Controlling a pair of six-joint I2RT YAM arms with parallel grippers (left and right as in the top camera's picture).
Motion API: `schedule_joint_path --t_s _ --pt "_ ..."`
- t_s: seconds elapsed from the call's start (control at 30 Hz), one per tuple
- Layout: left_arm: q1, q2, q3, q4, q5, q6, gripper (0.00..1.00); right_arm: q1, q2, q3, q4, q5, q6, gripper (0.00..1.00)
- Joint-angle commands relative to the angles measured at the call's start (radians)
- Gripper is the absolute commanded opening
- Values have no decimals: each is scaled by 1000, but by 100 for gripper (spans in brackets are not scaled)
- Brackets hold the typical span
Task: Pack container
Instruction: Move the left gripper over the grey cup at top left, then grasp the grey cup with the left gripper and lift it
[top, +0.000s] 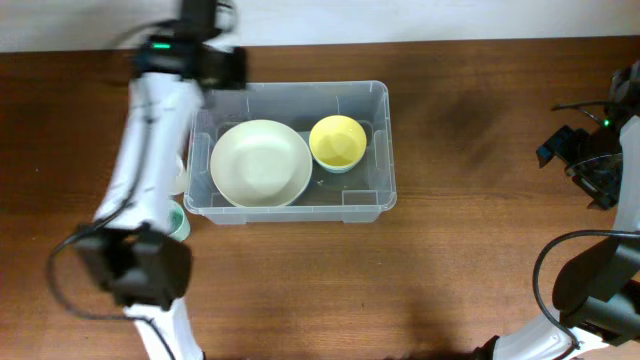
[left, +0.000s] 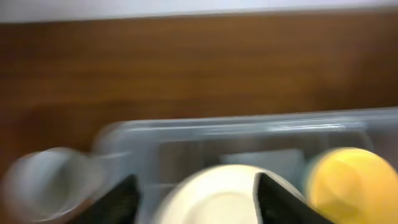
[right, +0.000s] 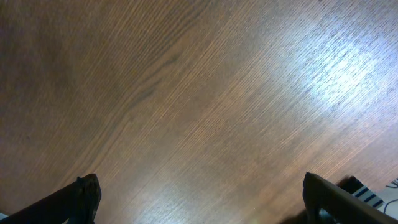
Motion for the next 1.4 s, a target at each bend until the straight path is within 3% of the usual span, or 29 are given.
schedule_joint_path --t_s 0.0,0.17,0.47,1.07,1.13,1.23,1.37 --pt "117 -60 22 -38 -35 -14 68 1 3 -6 0 2 4 99" --pt "241 -26 -18 -104 -3 -27 69 1 3 -6 0 2 4 99" --pt "324 96 -103 -103 -6 -121 69 1 3 -6 0 2 4 99" --pt "357 248 -103 -70 -6 -128 68 1 3 -6 0 2 4 99" --pt "357 248 -103 -65 -5 -128 64 1 3 -6 0 2 4 99" --pt "357 249 -103 -68 -5 -128 48 1 3 -6 0 2 4 99" --pt "357 250 -103 -82 12 -128 46 1 3 -6 0 2 4 99"
